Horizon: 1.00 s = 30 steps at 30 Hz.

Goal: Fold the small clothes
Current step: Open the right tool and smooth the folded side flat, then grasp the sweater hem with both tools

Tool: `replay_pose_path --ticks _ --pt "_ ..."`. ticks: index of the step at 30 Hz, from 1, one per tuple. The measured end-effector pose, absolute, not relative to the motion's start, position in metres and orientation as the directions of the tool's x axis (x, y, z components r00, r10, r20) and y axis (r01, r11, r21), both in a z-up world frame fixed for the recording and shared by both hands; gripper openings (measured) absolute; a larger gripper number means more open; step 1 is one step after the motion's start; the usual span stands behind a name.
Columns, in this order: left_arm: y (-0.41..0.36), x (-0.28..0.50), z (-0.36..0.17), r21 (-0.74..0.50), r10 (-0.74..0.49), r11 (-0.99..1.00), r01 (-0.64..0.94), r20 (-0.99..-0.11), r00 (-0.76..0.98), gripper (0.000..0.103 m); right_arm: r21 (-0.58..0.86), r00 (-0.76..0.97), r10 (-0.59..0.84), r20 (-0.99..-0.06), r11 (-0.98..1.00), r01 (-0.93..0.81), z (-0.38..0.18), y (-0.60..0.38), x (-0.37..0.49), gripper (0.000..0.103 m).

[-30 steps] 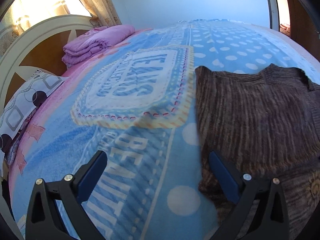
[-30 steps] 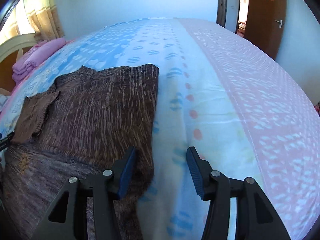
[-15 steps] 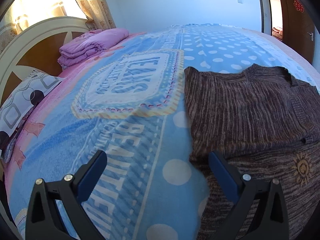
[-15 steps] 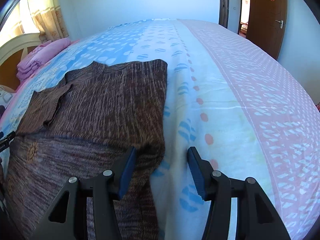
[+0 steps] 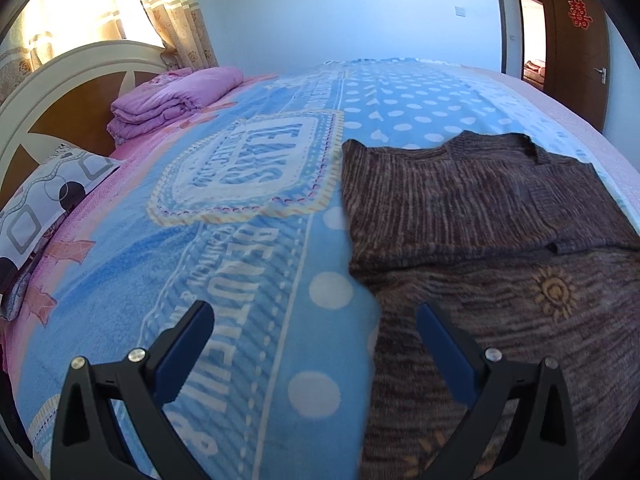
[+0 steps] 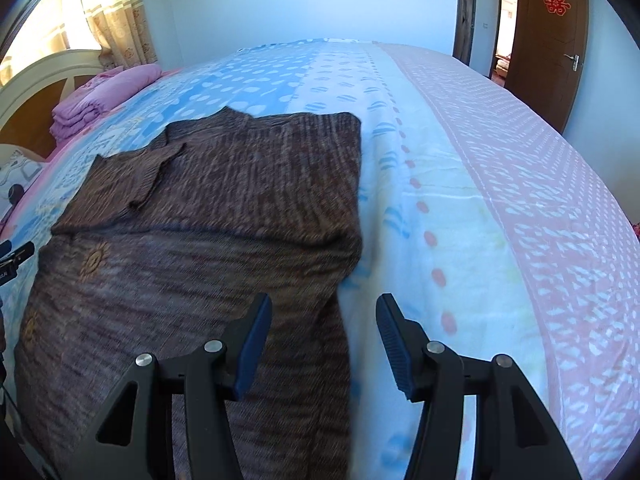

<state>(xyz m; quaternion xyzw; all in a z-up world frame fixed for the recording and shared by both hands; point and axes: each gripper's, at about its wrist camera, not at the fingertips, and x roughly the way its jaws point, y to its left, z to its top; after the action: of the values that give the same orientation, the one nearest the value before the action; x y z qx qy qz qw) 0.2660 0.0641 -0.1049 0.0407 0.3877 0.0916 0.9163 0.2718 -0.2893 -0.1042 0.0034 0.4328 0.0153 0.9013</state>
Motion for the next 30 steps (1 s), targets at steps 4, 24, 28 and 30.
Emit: replay_pose_path --ticks 4,24,28,30 --pt "0.061 0.243 -0.104 0.140 0.173 0.985 -0.104 -0.705 0.688 0.103 0.019 0.614 0.048 -0.788 0.998 -0.054 -0.104 -0.280 0.248 0.056" --pt "0.069 0.129 -0.131 0.057 0.050 0.998 -0.008 -0.792 0.608 0.091 0.016 0.563 0.093 -0.821 0.990 -0.141 -0.118 -0.250 0.136 0.057" --pt "0.063 0.106 -0.134 0.034 0.012 0.999 0.027 -0.802 0.597 0.084 0.004 0.564 0.079 -0.822 0.991 -0.132 -0.122 -0.250 0.117 0.057" --pt "0.060 0.097 -0.134 0.012 -0.015 0.999 0.042 -0.803 0.595 0.080 -0.002 0.567 0.073 -0.820 0.992 -0.129 -0.124 -0.251 0.106 0.057"
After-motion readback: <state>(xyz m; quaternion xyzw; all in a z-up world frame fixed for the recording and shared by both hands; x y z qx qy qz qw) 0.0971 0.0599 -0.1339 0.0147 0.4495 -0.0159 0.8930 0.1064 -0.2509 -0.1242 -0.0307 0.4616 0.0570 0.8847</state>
